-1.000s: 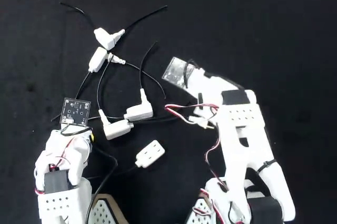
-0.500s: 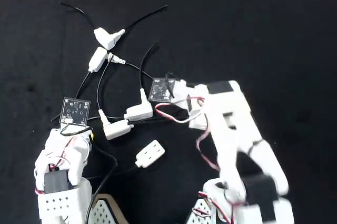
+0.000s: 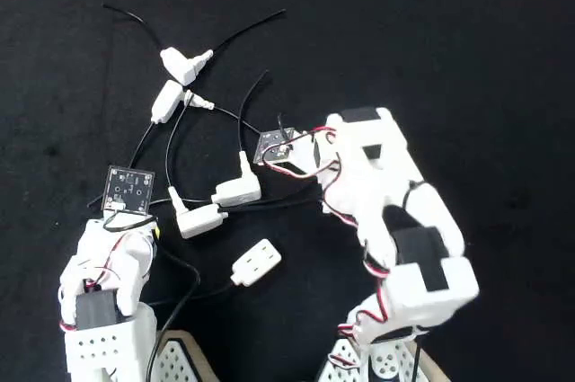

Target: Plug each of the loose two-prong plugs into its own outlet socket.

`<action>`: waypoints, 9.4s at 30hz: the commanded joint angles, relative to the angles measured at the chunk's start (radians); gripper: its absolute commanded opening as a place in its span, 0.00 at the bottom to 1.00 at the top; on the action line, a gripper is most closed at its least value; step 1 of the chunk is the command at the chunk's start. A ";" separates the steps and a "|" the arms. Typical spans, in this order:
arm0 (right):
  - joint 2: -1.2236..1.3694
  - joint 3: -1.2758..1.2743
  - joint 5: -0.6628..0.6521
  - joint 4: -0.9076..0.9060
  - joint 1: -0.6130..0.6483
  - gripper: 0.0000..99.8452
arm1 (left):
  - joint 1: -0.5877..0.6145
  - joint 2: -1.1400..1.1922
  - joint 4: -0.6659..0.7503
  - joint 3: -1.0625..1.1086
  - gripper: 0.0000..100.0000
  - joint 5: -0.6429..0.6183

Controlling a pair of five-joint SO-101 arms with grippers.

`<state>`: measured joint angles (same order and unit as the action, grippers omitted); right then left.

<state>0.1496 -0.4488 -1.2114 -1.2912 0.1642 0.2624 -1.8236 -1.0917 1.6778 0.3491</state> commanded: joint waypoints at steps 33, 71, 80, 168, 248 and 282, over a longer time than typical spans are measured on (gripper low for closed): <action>0.364 0.426 0.034 -0.387 -0.037 0.01 | -0.001 -0.002 0.018 0.021 0.12 0.012; -0.848 -0.182 0.839 0.180 0.658 0.01 | -0.254 -0.002 0.072 -0.320 0.19 -0.397; -0.885 -0.251 0.841 0.215 0.703 0.01 | -0.328 -0.002 0.227 -0.225 0.19 -0.405; -1.646 -0.987 1.138 0.299 0.572 0.01 | 0.223 -0.002 0.064 0.022 0.24 -0.080; -1.227 -1.006 1.439 0.417 0.494 0.01 | 0.222 -0.002 0.071 0.022 0.24 -0.080; -1.600 -1.041 1.428 0.290 0.539 0.01 | 0.222 -0.002 0.072 0.022 0.24 -0.080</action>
<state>-1.4200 -1.4032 0.2386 -1.0764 0.6782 0.4818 -1.8251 -1.0457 1.6794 0.2585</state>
